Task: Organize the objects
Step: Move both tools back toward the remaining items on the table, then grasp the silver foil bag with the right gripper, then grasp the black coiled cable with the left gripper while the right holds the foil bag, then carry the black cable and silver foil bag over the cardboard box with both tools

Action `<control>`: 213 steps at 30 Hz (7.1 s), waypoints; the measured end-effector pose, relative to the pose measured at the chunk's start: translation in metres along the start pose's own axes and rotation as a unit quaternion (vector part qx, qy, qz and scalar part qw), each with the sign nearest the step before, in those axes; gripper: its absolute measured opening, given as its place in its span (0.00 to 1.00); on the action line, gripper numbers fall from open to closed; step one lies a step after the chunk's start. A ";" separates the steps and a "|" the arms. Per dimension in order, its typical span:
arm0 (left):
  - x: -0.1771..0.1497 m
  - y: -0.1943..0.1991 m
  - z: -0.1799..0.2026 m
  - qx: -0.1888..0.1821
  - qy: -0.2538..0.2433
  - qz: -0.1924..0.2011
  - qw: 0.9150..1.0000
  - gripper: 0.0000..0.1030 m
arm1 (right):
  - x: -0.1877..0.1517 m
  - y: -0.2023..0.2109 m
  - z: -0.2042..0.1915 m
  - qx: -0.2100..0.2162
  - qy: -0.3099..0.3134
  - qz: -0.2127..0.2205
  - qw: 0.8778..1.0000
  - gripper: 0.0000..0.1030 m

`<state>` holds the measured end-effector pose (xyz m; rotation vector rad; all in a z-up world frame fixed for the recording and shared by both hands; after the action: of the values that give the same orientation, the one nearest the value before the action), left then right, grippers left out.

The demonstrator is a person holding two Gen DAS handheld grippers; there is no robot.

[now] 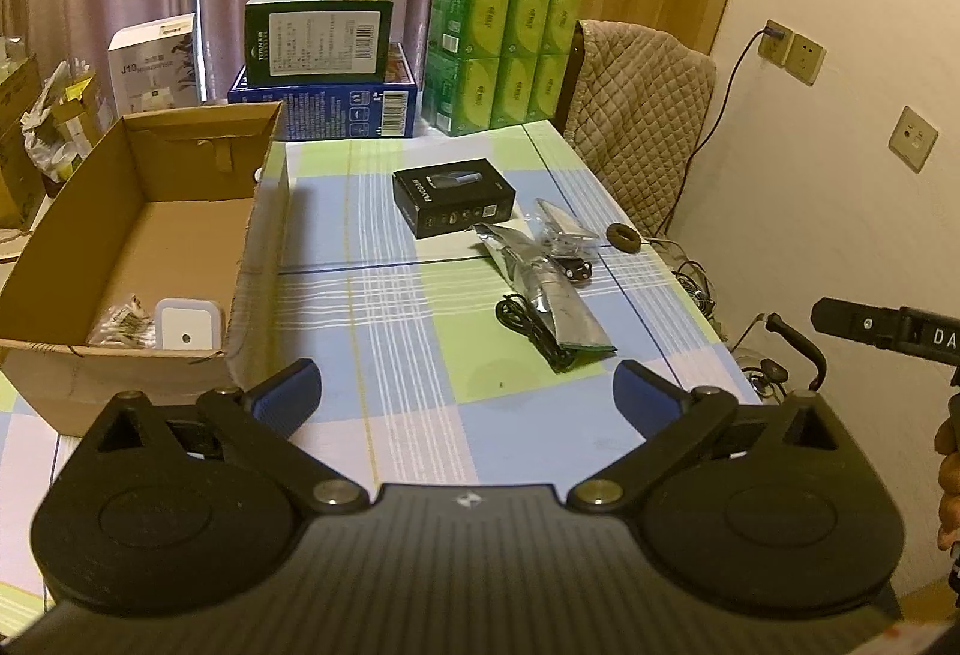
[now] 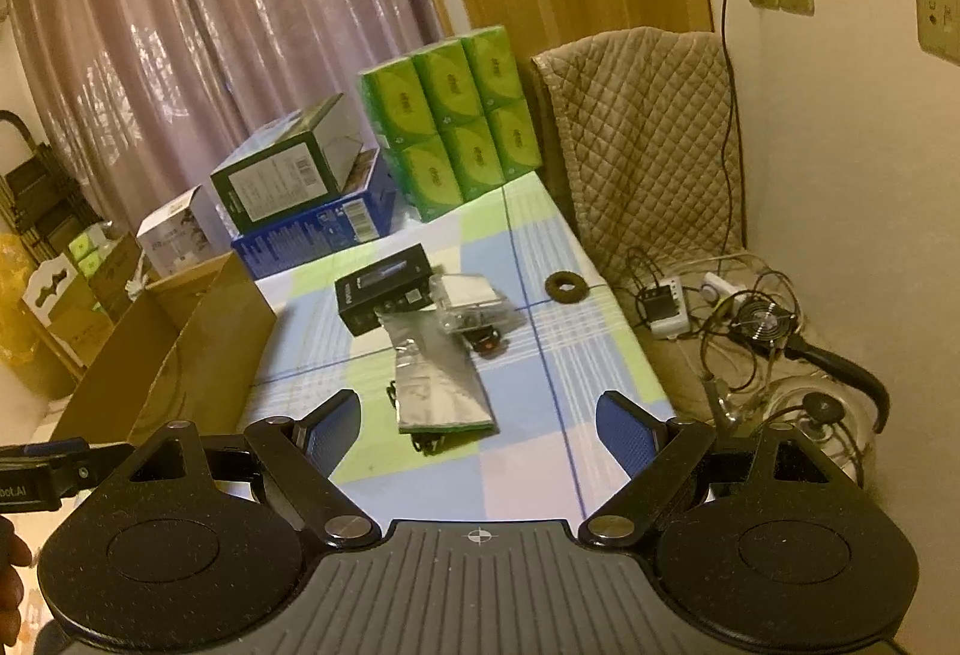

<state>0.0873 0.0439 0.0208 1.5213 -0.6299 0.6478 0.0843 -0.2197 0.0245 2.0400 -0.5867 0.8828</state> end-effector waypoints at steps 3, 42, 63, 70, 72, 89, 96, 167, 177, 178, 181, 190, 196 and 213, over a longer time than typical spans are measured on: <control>-0.001 -0.001 0.003 -0.002 0.002 -0.002 1.000 0.99 | 0.001 0.001 0.005 -0.003 -0.001 -0.001 1.000 0.81; -0.007 -0.179 0.033 0.021 -0.029 -0.089 0.995 0.99 | 0.013 -0.233 0.040 0.077 0.061 -0.166 0.981 0.69; -0.021 -0.199 0.028 0.001 -0.011 -0.105 0.994 0.99 | -0.002 -0.292 0.057 0.080 0.054 -0.206 0.974 0.47; -0.028 -0.198 0.036 -0.001 -0.012 -0.108 0.994 0.99 | -0.007 -0.281 0.047 0.131 0.015 -0.210 0.969 0.43; -0.027 -0.200 0.041 -0.002 -0.009 -0.107 0.994 0.98 | -0.004 -0.277 0.048 0.106 0.046 -0.206 0.972 0.42; -0.019 -0.226 0.056 -0.015 -0.029 -0.124 0.992 0.20 | -0.007 -0.272 0.058 0.105 0.056 -0.210 0.970 0.44; -0.027 -0.217 0.033 0.014 -0.065 -0.120 0.990 0.14 | -0.023 -0.266 0.041 0.108 0.081 -0.225 0.965 0.57; -0.042 -0.028 -0.017 0.010 -0.025 -0.051 0.998 0.10 | -0.045 -0.100 -0.080 0.055 0.073 -0.129 0.987 0.40; -0.039 -0.018 -0.028 0.010 -0.020 -0.043 0.999 0.10 | -0.049 -0.100 -0.089 0.061 0.078 -0.132 0.986 0.40; -0.038 -0.017 -0.030 0.011 -0.019 -0.042 0.999 0.10 | -0.050 -0.100 -0.090 0.062 0.078 -0.132 0.986 0.40; -0.036 -0.016 -0.034 0.013 -0.018 -0.039 0.999 0.10 | -0.049 -0.102 -0.094 0.066 0.081 -0.133 0.986 0.40; -0.034 -0.015 -0.044 0.020 -0.014 -0.038 0.999 0.10 | -0.052 -0.108 -0.101 0.073 0.085 -0.139 0.984 0.40; -0.034 -0.014 -0.046 0.020 -0.013 -0.038 0.999 0.10 | -0.053 -0.109 -0.103 0.073 0.085 -0.139 0.984 0.40; -0.031 -0.012 -0.050 0.019 -0.010 -0.036 0.999 0.10 | -0.052 -0.114 -0.110 0.075 0.088 -0.143 0.983 0.40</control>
<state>0.0734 0.0945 -0.0085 1.5797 -0.5778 0.5926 0.0849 -0.0610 -0.0260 2.0855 -0.1288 0.9433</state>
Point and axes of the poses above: each gripper's, at about its wrist camera, not at the fingertips, and y roughly against the way its jaws point, z to its right, x to its top, the point moved 3 cm from there along -y, roughly the way its jaws point, and after that the axes turned 15 degrees about x, right-handed, at the moved point
